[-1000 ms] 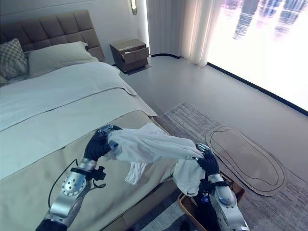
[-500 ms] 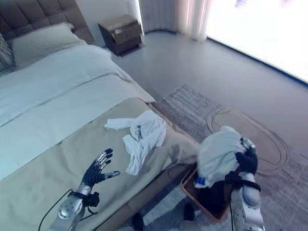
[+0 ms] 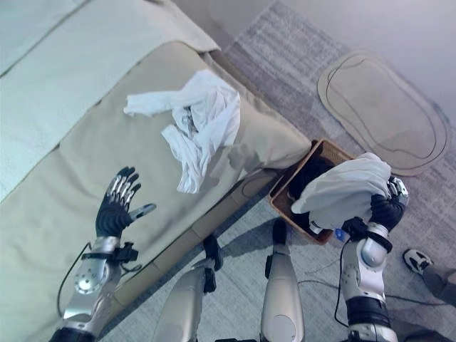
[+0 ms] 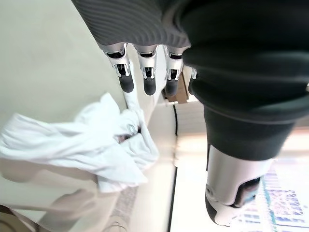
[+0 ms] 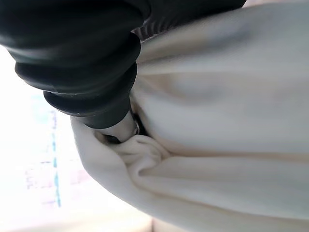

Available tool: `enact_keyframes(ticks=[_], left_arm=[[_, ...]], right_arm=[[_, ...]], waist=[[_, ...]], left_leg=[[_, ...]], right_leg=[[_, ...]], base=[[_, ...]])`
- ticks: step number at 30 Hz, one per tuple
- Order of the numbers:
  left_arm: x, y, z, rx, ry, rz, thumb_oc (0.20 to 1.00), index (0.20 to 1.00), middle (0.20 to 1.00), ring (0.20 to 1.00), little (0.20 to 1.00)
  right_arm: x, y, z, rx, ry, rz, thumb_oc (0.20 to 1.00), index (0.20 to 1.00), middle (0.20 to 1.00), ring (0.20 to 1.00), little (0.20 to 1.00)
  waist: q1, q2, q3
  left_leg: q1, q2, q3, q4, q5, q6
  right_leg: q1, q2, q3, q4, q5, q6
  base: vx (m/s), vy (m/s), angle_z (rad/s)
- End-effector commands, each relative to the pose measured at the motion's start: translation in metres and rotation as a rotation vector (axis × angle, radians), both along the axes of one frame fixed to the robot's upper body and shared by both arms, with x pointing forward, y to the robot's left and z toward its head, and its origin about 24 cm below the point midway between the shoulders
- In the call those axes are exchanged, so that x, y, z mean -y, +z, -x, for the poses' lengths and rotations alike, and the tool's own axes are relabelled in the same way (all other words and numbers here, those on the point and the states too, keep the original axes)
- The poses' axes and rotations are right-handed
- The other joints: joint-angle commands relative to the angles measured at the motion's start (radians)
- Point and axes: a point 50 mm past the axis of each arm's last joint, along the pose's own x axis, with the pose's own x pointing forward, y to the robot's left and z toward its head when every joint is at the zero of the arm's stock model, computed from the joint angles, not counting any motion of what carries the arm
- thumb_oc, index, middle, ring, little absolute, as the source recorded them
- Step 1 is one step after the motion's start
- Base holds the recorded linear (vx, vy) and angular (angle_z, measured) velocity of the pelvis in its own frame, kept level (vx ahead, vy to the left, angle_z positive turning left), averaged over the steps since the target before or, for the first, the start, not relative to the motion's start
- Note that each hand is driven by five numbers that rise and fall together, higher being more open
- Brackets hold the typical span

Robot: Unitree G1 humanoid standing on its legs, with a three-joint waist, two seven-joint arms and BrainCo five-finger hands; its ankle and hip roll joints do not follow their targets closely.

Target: Pick up clothes into the bucket

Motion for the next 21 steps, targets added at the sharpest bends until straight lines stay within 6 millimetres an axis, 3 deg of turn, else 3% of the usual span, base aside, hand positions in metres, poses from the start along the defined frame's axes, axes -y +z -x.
enact_keyframes(ticks=[1,12,19,20,21], left_arm=[[-0.009,0.017,0.015,0.123,0.039,0.060,1.000,1.000,1.000,1.000,1.000],[0.002,0.034,0.018,0.189,-0.019,0.055,1.000,1.000,1.000,1.000,1.000],[0.008,0.044,0.014,0.230,-0.053,0.051,1.000,1.000,1.000,1.000,1.000],[0.009,0.045,0.014,0.238,-0.061,0.052,1.000,1.000,1.000,1.000,1.000],[0.009,0.047,0.014,0.246,-0.064,0.055,1.000,1.000,1.000,1.000,1.000]], right_arm=[[0.013,0.026,0.005,0.105,-0.087,0.088,0.200,0.200,0.200,0.200,0.200],[0.059,0.044,-0.027,-0.050,-0.239,0.124,0.200,0.200,0.200,0.200,0.200],[0.058,0.033,-0.042,-0.247,-0.175,0.235,0.200,0.200,0.200,0.200,0.200],[0.057,0.029,-0.043,-0.271,-0.173,0.226,0.200,0.200,0.200,0.200,0.200],[0.057,0.027,-0.045,-0.287,-0.172,0.217,0.200,0.200,0.200,0.200,0.200]], waist=[[0.005,-0.013,-0.082],[0.040,0.035,-0.067],[0.051,0.042,-0.049],[0.056,0.044,-0.053],[0.057,0.044,-0.050]], left_leg=[[-0.137,0.036,-0.064,0.124,-0.040,-0.010],[-0.348,0.033,-0.069,0.236,-0.051,-0.009],[-0.402,0.031,-0.063,0.253,-0.044,-0.008],[-0.392,0.030,-0.067,0.261,-0.072,-0.016],[-0.407,0.027,-0.063,0.253,-0.042,-0.007]], right_leg=[[-0.020,-0.080,-0.011,0.041,0.016,0.073],[-0.254,-0.068,0.039,0.181,-0.013,0.048],[-0.312,-0.069,0.048,0.204,-0.010,0.044],[-0.306,-0.067,0.050,0.214,-0.038,0.051],[-0.320,-0.068,0.048,0.207,-0.010,0.044]], base=[[-0.06,-0.033,-0.03],[-0.05,-0.004,-0.03],[-0.01,0.008,0.01],[0.00,0.002,0.03],[0.00,0.000,0.00]])
